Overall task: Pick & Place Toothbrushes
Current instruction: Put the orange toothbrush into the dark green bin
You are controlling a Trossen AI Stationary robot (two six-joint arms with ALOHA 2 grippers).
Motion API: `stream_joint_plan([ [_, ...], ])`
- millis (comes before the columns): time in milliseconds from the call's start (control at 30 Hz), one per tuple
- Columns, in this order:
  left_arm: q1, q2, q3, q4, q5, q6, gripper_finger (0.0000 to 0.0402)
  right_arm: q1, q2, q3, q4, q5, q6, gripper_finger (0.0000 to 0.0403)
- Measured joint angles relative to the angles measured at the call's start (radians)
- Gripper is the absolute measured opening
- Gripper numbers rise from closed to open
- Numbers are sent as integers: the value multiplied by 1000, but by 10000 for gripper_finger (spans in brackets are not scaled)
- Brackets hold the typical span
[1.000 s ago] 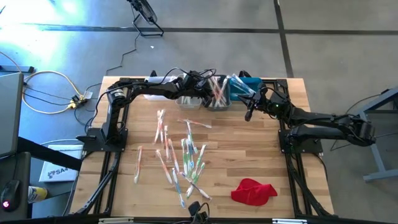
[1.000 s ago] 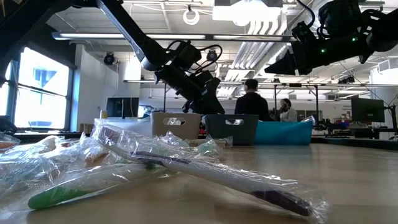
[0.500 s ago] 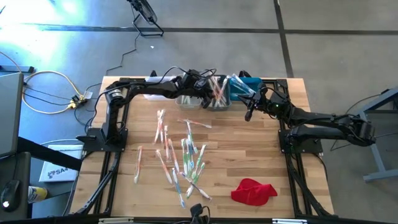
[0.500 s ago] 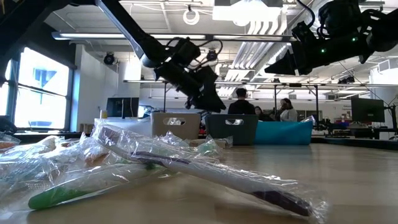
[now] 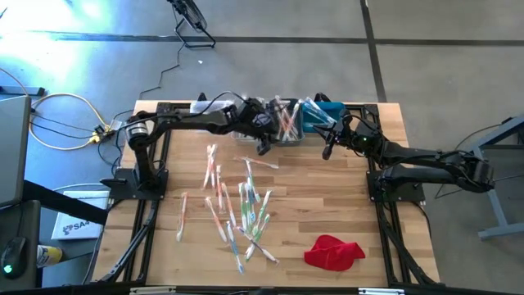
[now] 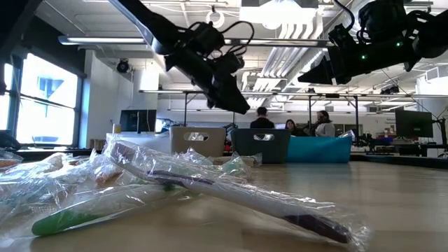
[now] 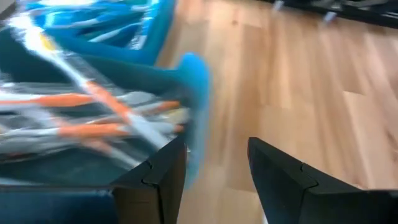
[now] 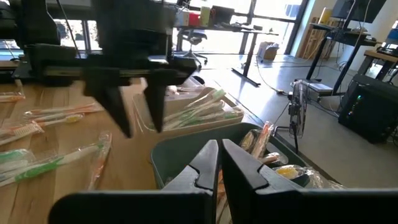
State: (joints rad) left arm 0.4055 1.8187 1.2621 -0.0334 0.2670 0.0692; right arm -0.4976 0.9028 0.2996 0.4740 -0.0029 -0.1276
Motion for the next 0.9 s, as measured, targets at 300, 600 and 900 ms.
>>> stream_joint_plan([
  [300, -54, -180, -262, 186, -11, -31, 168, 0, 0, 0, 0, 0, 0, 12],
  [600, -68, -407, -515, 283, -15, -103, 168, 0, 0, 0, 0, 0, 1, 12],
  [900, -67, -642, -688, 392, -17, -128, 168, 0, 2, 0, 1, 1, 2, 12],
])
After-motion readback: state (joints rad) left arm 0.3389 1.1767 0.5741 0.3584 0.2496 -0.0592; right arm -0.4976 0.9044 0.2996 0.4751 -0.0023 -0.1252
